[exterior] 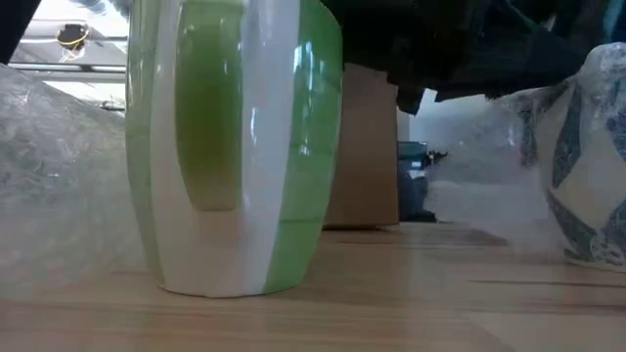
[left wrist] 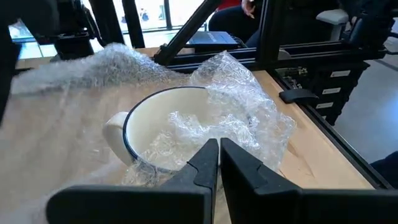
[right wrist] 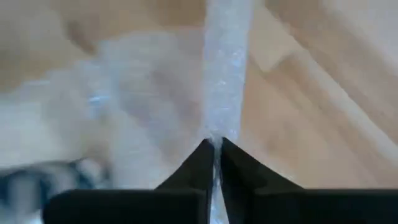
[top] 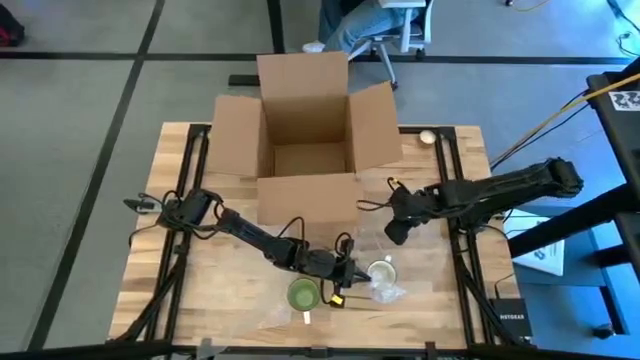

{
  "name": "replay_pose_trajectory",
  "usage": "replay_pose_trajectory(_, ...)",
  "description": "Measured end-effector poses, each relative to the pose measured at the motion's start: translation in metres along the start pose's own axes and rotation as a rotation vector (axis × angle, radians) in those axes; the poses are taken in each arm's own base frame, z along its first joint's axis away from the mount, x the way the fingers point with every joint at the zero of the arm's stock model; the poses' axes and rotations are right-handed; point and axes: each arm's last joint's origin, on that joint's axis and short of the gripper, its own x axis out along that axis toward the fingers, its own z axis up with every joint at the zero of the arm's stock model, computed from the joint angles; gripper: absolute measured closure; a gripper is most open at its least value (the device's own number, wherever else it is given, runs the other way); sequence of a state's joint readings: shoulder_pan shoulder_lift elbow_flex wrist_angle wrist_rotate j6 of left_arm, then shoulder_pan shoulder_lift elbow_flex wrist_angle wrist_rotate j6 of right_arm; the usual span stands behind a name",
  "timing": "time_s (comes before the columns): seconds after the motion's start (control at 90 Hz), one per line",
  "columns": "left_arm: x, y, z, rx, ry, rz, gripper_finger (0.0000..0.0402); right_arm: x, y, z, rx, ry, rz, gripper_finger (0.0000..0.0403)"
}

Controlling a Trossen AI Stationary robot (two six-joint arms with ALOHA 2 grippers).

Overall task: Wrap mug
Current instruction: Wrap the blue mug with the right transparent bubble wrap

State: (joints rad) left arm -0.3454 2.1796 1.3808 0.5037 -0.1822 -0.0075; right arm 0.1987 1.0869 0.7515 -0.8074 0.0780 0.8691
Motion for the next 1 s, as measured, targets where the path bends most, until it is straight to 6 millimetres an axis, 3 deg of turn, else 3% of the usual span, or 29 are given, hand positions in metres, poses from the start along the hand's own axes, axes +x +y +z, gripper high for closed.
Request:
replay_pose_trajectory(0.189,0.000,0.000,0.000,-0.012,0.001,0.001,0.0402,-0.026,0.039,-0.010,-0.071,-0.023,0.157,0.0401)
replay_pose_trajectory(0.389,0.000,0.001,0.000,-0.017,0.000,0.002,0.0402,-0.027,0.075,-0.032,-0.112,-0.054,0.327,0.0402)
replay_pose_trajectory(0.589,0.000,0.003,0.000,-0.025,-0.002,0.006,0.0402,-0.004,0.100,-0.050,-0.179,-0.047,0.337,0.0402)
replay_pose_trajectory(0.756,-0.002,0.002,0.005,-0.031,-0.005,0.002,0.0402,0.024,0.106,-0.058,-0.225,0.003,0.232,0.0402)
replay_pose_trajectory(0.878,-0.010,-0.005,0.016,-0.018,-0.014,-0.012,0.0402,0.037,0.106,-0.061,-0.260,0.029,0.177,0.0402)
replay_pose_trajectory(1.0,-0.030,-0.012,0.042,-0.030,-0.014,-0.025,0.0402,0.040,0.104,-0.063,-0.276,0.046,0.144,0.0403)
